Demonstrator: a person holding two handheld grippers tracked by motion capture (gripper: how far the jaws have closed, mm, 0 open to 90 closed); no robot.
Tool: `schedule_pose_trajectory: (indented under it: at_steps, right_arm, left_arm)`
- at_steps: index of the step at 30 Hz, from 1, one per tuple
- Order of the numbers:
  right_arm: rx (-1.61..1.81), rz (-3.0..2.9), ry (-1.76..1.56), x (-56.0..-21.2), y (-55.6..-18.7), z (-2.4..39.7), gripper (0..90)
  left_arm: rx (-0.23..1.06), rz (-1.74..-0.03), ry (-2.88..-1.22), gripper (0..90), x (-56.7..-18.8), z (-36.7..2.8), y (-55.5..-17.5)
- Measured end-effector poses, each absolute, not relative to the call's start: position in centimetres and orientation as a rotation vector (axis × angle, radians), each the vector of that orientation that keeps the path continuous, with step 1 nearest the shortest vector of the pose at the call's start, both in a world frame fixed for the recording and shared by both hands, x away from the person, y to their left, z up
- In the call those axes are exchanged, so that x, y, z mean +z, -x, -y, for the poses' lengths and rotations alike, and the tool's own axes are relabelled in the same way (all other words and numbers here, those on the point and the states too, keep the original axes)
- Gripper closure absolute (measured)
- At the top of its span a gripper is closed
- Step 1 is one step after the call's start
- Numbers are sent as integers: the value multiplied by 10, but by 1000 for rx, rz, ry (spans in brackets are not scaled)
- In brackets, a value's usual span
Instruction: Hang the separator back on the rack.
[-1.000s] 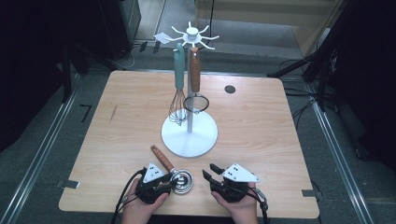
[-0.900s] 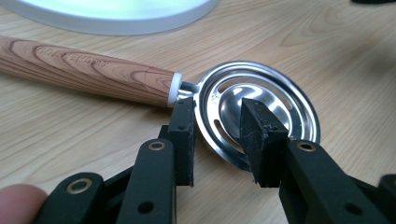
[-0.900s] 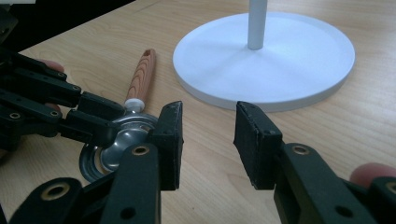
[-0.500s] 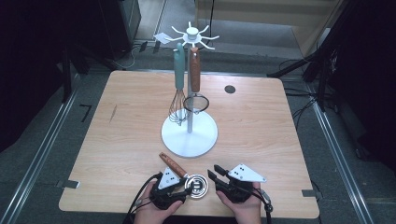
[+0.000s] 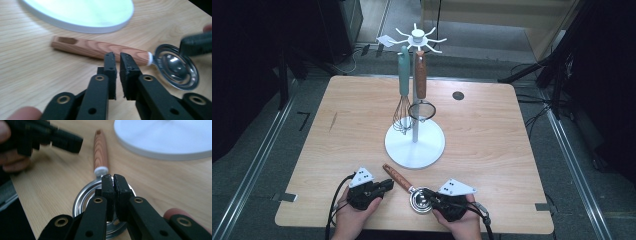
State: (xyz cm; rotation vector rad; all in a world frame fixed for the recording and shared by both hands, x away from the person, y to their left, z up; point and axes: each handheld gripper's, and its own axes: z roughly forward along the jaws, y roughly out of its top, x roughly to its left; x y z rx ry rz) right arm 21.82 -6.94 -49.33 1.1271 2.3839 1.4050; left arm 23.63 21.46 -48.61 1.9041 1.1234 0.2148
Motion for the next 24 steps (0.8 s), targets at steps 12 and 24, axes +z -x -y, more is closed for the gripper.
schedule_pose_trajectory:
  at_steps: [12,24]
  right_arm:
    - [1293,-2481,-1160,-503,-221,70,900]
    - [1251,-2440,-1202,-503,-219,96,900]
  left_arm:
    - [245,-1153,-1884,817,-485,-232,-244]
    - [243,-1168,-1895,773,-490,-229,-254]
